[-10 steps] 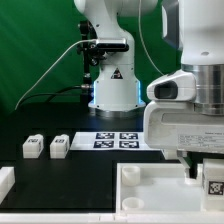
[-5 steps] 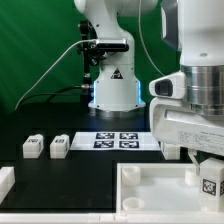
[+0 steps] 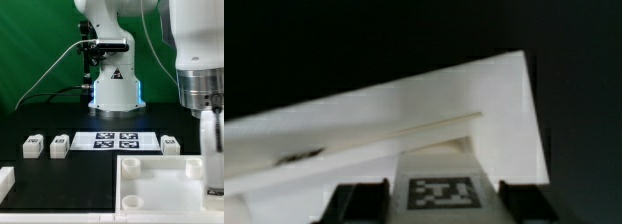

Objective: Assemble one leg

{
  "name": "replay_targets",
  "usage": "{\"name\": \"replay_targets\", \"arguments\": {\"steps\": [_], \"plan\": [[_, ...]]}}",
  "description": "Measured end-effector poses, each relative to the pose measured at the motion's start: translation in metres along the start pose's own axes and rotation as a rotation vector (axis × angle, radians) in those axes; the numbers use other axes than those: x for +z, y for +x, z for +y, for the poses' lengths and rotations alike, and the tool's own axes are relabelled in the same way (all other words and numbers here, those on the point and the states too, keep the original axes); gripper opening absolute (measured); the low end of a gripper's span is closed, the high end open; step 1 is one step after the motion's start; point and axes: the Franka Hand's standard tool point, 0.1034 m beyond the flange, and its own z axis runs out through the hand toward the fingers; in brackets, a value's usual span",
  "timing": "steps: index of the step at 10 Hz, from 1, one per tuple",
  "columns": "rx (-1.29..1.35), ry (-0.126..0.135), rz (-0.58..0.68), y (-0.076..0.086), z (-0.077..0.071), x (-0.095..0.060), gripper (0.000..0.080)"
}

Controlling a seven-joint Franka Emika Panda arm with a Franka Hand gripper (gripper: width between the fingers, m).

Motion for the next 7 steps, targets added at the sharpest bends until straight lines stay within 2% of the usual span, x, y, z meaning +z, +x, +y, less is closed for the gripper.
{"name": "replay_targets", "arguments": {"steps": [1,6,7], "plan": [[0.096,0.005,0.002,0.0013,-0.0013,-0.0007,0.0294],[0.060,0.007,0.023,0.0028,0.0011,-0.0003,0.0304],[0.059,0.007,0.023,0.0027,0.0011,-0.0003,0.0492]]}}
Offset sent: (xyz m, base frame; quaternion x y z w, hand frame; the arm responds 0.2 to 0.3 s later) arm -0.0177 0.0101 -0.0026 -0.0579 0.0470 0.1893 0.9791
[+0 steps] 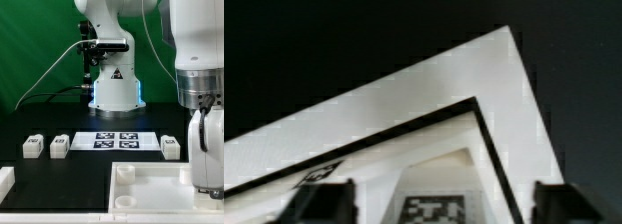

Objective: Assemble one leg

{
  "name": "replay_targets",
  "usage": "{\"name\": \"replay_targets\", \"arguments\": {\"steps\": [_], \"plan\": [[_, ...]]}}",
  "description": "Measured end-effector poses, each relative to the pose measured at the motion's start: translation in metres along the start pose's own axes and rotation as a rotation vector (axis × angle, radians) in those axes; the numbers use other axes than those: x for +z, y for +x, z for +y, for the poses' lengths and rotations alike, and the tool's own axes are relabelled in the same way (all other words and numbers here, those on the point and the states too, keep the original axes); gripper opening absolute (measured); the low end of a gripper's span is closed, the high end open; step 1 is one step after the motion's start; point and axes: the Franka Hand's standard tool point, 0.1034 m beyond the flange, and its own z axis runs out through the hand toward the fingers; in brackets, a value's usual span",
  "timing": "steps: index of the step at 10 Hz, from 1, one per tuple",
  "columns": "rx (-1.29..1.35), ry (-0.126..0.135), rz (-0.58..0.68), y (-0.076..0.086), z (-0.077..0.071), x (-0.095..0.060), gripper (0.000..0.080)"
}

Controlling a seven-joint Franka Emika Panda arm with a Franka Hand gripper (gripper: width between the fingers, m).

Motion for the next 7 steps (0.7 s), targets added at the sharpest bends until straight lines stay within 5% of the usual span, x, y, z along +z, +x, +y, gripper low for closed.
{"name": "replay_targets", "arguments": {"steps": [1,2,4,7], "plan": [[-0.002,0.002,-0.001,-0.001,0.000,0.000,0.0614],[-0.006,0.017,-0.011,-0.006,0.004,-0.006,0.0639],[-0.016,0.024,-0.026,-0.015,0.010,-0.020,0.0648],[-0.018,0.023,-0.024,-0.015,0.010,-0.018,0.0648]]}}
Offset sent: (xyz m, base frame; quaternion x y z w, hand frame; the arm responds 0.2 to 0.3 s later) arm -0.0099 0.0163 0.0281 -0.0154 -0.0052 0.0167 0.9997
